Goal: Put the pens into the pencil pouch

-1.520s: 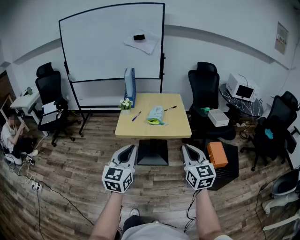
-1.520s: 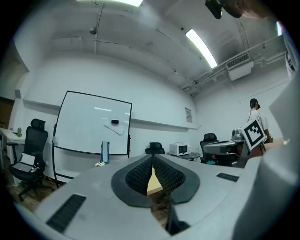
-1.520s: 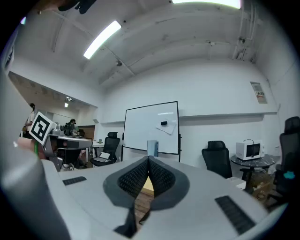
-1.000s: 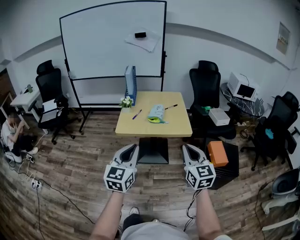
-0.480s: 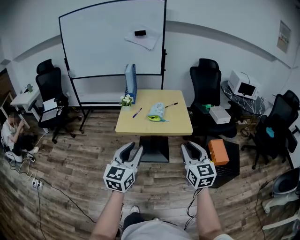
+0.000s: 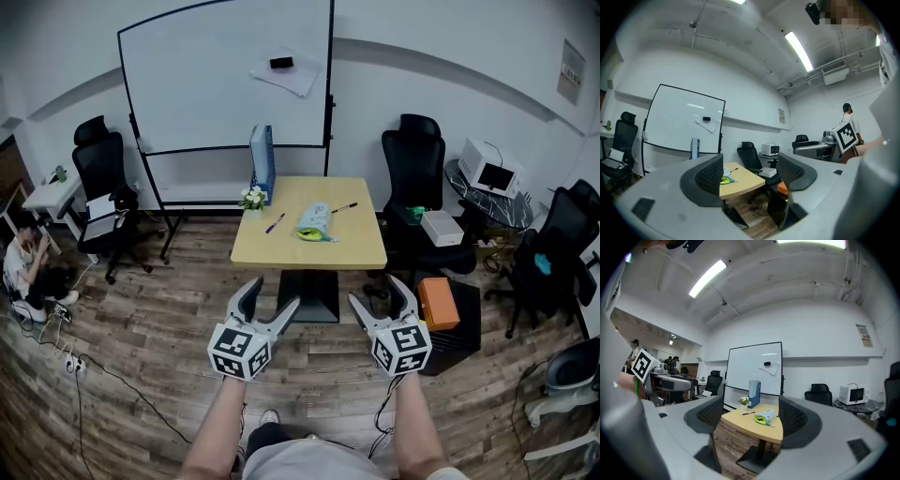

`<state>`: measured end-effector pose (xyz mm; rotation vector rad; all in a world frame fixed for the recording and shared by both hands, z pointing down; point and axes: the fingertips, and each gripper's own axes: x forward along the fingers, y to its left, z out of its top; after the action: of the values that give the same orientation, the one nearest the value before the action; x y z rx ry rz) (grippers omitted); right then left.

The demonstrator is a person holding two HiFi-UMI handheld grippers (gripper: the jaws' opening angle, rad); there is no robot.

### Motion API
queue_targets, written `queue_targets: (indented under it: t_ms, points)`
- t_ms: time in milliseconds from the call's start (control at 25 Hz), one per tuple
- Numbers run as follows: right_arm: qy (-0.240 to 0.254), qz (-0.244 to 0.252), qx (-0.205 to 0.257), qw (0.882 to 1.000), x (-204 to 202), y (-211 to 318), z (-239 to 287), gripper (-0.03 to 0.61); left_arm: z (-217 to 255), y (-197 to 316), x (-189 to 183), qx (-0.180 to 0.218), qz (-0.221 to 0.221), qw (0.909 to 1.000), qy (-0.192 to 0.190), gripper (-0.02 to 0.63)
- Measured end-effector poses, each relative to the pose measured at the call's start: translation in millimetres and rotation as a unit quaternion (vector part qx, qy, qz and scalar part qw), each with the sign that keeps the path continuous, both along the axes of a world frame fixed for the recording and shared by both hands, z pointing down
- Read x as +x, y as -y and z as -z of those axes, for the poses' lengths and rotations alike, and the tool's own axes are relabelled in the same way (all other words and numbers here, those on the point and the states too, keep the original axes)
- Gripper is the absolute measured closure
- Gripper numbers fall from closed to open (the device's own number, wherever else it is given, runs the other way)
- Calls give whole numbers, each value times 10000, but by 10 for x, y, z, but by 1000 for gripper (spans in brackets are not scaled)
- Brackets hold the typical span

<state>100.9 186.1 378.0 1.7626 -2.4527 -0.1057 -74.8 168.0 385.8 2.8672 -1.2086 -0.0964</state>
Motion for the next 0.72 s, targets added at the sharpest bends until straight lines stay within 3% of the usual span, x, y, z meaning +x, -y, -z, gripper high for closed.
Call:
queue_targets:
  t_ms: [360, 720]
  points:
    - [-40, 40, -44, 10000, 119, 164, -41, 215, -54, 148, 144, -34, -17, 10000, 47, 281]
    - [-71, 14, -214, 9997, 205, 712, -248, 221, -223, 693, 266, -118, -97, 9999, 65, 281]
